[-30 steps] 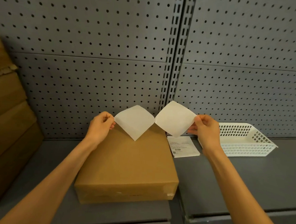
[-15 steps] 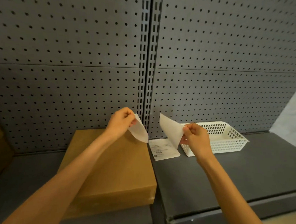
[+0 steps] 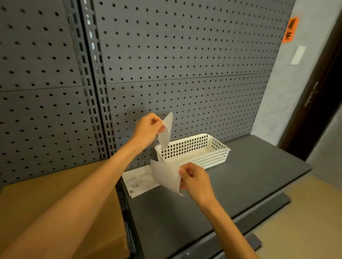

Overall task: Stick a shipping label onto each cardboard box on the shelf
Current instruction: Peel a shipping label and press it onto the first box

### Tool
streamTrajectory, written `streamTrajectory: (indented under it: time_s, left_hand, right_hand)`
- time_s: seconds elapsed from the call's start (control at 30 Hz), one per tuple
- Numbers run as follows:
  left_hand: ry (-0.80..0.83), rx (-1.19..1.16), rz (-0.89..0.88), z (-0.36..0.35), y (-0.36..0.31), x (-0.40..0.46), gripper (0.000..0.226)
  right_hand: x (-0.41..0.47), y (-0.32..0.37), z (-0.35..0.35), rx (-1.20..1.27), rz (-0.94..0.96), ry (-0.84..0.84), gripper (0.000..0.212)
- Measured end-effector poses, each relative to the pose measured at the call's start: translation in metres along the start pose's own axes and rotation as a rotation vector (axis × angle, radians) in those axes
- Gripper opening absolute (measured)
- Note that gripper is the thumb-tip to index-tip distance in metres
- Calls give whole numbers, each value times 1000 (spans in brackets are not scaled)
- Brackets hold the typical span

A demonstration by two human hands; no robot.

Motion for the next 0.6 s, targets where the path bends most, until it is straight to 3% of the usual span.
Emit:
streamTrajectory:
  time_s: [0.3, 0.6]
  left_hand:
    - [96, 163, 59, -49, 23, 10, 12]
    - [90, 227, 94, -41, 41, 5, 7]
  right_hand:
    - [0, -13, 30, -54, -49, -66, 17]
    - [2, -17, 25, 11, -75, -64, 17]
Point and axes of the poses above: each hand's wrist, its own x-axis towards the middle knuckle, its own z-axis out of the back of the hand, y = z × x, the point moved 1 cm from there along x, towards the middle knuckle, and after that the axes turned 11 degrees about x, right-handed, at the moved point
